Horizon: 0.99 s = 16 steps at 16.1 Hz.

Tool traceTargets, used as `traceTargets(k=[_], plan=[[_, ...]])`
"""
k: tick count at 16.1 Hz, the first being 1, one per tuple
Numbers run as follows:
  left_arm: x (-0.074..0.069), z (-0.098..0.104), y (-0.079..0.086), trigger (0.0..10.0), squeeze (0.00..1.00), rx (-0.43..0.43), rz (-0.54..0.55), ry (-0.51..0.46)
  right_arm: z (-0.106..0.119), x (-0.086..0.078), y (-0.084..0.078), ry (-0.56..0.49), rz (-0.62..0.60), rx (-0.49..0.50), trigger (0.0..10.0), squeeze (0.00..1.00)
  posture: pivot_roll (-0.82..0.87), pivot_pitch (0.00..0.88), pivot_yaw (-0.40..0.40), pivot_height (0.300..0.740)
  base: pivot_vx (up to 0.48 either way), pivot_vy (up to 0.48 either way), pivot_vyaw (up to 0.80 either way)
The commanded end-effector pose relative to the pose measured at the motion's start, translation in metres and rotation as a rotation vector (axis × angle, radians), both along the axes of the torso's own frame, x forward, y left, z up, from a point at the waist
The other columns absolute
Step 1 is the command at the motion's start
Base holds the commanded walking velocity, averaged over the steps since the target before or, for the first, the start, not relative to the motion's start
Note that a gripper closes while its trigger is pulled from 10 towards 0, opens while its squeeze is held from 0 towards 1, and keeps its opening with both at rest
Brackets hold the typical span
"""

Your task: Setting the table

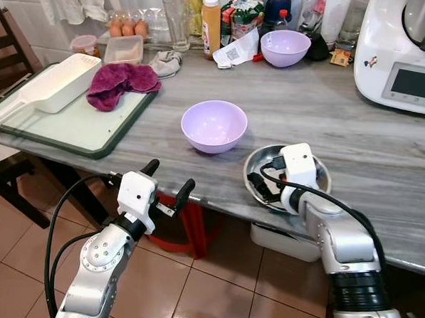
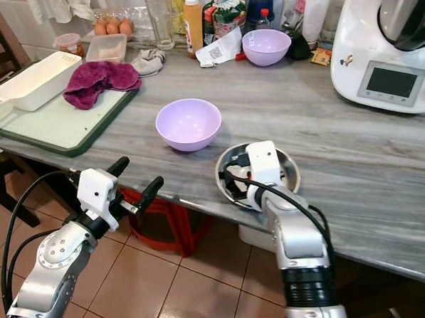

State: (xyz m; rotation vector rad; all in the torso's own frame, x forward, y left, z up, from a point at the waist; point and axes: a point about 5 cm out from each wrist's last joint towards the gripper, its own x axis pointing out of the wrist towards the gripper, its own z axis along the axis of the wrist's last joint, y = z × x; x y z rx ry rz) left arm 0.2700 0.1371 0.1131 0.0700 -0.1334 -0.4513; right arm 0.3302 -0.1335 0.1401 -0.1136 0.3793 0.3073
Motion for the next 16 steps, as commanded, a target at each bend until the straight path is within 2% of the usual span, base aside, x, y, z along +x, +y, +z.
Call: traceTargets(k=[1, 2, 5, 9, 16], plan=[[-0.002, -0.004, 0.004, 10.0, 0.00, 0.014, 0.009, 0.022, 0.000, 0.003, 0.004, -0.001, 0.001, 0.008, 10.0, 0.60, -0.14, 0.130, 0.088, 0.740, 0.000, 0.000, 0.00], [-0.002, -0.005, 0.003, 10.0, 0.00, 0.015, 0.010, 0.023, -0.001, 0.006, 0.007, -0.006, 0.007, 0.006, 10.0, 0.51, -0.13, 0.132, 0.088, 0.740, 0.000, 0.000, 0.00], [-0.002, -0.004, 0.003, 10.0, 0.00, 0.015, 0.012, 0.024, -0.001, 0.014, 0.010, -0.020, 0.001, -0.004, 10.0, 0.44, -0.13, 0.135, 0.087, 0.740, 0.000, 0.000, 0.00], [-0.004, -0.005, 0.003, 10.0, 0.00, 0.017, 0.013, 0.028, 0.003, 0.026, 0.016, -0.037, 0.002, 0.015, 10.0, 0.44, -0.12, 0.139, 0.088, 0.740, 0.000, 0.000, 0.00], [-0.004, -0.005, 0.002, 10.0, 0.00, 0.020, 0.010, 0.031, 0.002, 0.034, 0.040, -0.052, 0.062, 0.039, 10.0, 0.43, -0.11, 0.139, 0.089, 0.740, 0.000, 0.000, 0.00]])
